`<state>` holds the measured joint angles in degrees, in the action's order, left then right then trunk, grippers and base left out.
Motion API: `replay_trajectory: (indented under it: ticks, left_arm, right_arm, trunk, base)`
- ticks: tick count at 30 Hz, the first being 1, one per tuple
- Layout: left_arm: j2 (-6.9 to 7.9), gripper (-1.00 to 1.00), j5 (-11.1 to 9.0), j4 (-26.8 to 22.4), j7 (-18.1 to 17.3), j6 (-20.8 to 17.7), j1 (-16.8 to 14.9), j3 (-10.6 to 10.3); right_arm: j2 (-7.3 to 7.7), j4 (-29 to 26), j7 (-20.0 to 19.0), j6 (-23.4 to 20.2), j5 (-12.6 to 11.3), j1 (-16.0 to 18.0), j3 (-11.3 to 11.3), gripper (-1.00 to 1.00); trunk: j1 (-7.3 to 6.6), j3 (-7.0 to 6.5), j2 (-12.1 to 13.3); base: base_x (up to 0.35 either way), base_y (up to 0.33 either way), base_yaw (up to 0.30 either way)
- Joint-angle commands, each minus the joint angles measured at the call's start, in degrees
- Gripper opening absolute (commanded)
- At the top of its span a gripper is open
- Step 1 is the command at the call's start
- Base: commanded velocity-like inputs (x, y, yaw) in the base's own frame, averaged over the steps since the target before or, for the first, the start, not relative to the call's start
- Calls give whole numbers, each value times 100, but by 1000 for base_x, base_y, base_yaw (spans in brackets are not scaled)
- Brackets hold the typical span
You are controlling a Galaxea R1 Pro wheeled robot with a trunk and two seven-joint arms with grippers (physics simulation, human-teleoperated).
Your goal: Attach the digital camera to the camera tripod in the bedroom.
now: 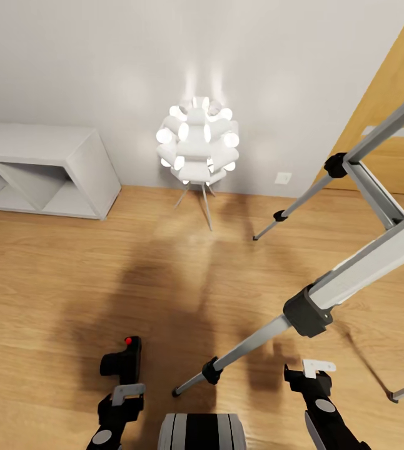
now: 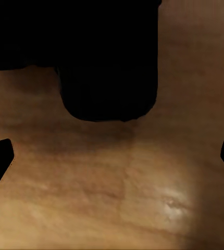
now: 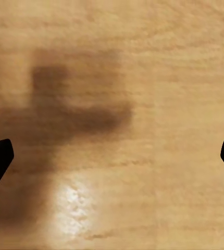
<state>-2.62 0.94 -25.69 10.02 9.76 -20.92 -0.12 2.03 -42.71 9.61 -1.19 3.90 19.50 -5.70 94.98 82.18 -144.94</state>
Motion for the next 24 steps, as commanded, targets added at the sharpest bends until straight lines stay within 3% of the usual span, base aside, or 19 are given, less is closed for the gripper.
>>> replay_trajectory:
  ticks: [1,24]
  left_arm:
    - [-2,100,7,4,68,17,-2,1]
    - [7,100,-6,73,122,17,-1,4]
  right_arm:
    - [-5,-1,14,-13,41,1,-2,100]
    - [-1,0,14,-11,42,1,-2,100]
  trunk:
    - [0,3,-1]
    - [0,3,-1]
  base:
    - [24,0,0]
    - [19,0,0]
